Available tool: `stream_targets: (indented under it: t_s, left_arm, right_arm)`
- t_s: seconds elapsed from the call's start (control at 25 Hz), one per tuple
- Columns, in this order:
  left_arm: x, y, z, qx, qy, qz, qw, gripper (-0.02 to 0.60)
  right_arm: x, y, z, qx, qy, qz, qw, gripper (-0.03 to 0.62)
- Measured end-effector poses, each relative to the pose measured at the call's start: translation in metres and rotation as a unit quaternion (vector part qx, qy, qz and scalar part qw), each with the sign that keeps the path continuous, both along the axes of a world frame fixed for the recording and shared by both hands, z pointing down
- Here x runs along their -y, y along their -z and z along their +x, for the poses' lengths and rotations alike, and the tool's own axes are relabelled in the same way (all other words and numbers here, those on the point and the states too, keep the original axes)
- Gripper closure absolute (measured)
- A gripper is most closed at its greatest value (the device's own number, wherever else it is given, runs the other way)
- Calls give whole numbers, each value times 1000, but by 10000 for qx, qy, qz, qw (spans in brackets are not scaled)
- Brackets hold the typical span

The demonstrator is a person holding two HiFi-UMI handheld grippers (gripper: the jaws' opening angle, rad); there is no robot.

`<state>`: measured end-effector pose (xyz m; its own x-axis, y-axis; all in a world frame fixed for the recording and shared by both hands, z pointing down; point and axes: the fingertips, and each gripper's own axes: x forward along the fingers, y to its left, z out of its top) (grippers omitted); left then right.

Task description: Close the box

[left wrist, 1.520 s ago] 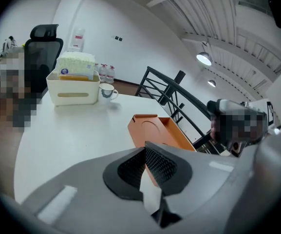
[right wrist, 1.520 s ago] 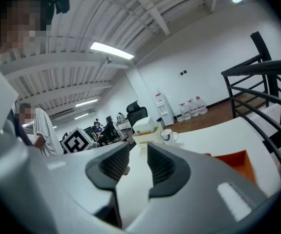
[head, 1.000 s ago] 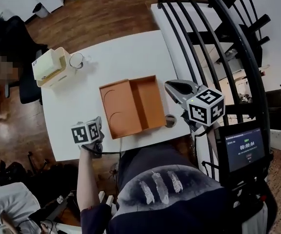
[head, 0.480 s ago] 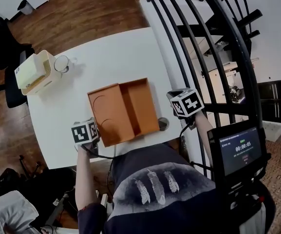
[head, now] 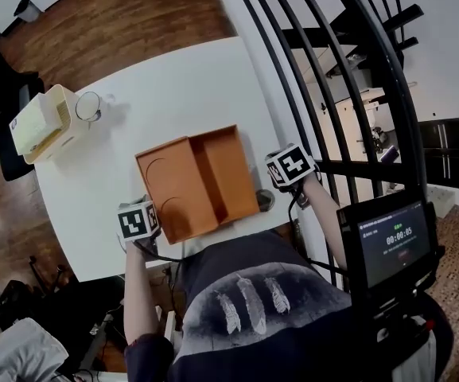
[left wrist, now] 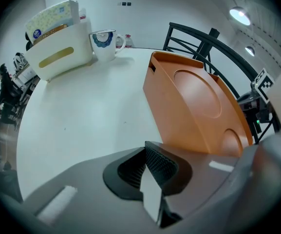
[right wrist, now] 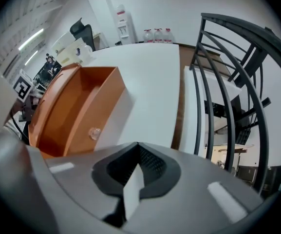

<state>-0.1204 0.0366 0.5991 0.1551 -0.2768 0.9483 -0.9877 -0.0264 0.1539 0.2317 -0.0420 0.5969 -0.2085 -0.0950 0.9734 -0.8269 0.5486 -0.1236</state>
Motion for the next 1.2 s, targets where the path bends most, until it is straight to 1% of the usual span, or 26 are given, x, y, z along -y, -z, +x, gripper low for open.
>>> stream_targets:
  t_s: [0.12, 0.28, 0.36, 0.52, 0.72, 0.76, 0.88, 1.04, 1.2]
  left_arm:
    - [-3, 2, 4, -3, -144, -56, 9999, 566]
    - [-1, 1, 3, 4, -307, -131, 9994, 566]
    - [-1, 1, 4, 3, -357, -147, 9993, 566]
    - [2, -3, 1, 18, -430, -133, 9990, 566]
    - [0, -12, -8, -24, -439, -36, 9990, 566]
    - [-1, -13, -9, -24, -430, -28, 9991, 566]
    - [0, -10, -6, 8, -434, -12, 9991, 566]
    - [2, -12, -5, 26, -509, -1, 9987, 566]
    - [3, -12, -6, 59, -589, 38, 9982, 566]
  right_arm:
    - [-8, -3, 1, -66, 64, 47, 9999, 589]
    - [-5, -4, 1, 54, -93, -15, 9999, 589]
    - [-5, -3, 1, 57, -83, -44, 9999, 589]
    - [-2, -8, -4, -114, 172, -80, 9998, 589]
    - [-4, -11, -15, -511, 402, -28, 9979, 589]
    - [-5, -12, -18, -466, 415, -50, 9980, 589]
    - [-9, -8, -31, -123, 414, -236, 9988, 589]
    - [-11, -11, -42, -196, 666, -251, 9973, 589]
    - [-12, -11, -51, -173, 680, -256, 9972, 589]
